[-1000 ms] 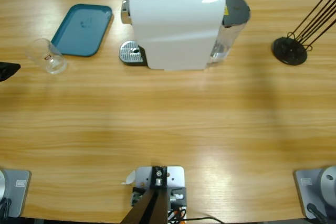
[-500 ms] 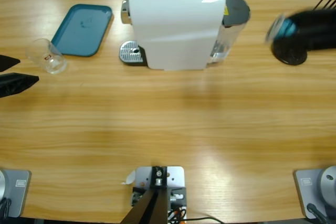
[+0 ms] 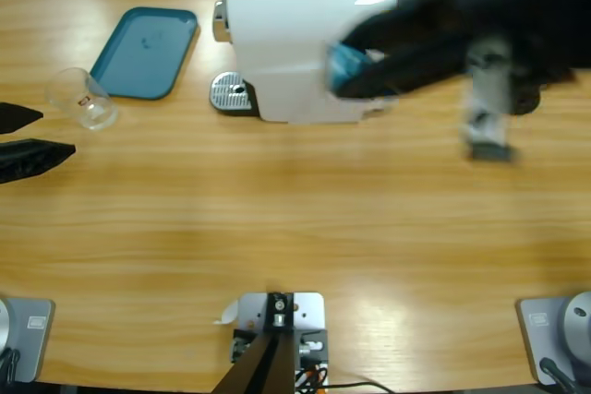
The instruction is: Pour coffee
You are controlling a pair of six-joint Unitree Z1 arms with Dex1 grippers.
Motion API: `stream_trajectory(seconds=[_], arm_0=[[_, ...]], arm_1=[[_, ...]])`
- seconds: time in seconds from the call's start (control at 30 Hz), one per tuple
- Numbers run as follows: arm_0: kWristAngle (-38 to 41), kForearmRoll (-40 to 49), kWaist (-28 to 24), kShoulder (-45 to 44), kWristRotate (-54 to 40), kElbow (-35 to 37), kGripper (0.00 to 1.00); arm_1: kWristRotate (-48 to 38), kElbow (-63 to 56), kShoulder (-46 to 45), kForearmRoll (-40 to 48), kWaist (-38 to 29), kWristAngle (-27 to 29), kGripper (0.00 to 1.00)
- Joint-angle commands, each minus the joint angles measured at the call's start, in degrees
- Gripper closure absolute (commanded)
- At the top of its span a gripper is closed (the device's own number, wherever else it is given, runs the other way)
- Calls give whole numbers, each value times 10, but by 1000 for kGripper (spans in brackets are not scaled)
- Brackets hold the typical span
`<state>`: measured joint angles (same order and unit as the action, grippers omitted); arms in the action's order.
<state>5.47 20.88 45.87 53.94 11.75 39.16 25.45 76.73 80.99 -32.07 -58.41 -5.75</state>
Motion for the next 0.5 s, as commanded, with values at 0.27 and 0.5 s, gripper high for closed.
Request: stream_trajectory(seconds=[0.27, 0.5], arm_0=[[6, 24, -14, -17, -1, -18, 59], [7, 30, -24, -22, -1, -18, 63]], arm_1=[[135, 176, 205, -53, 18, 19, 1000], [156, 204, 219, -50, 85, -2, 1000]])
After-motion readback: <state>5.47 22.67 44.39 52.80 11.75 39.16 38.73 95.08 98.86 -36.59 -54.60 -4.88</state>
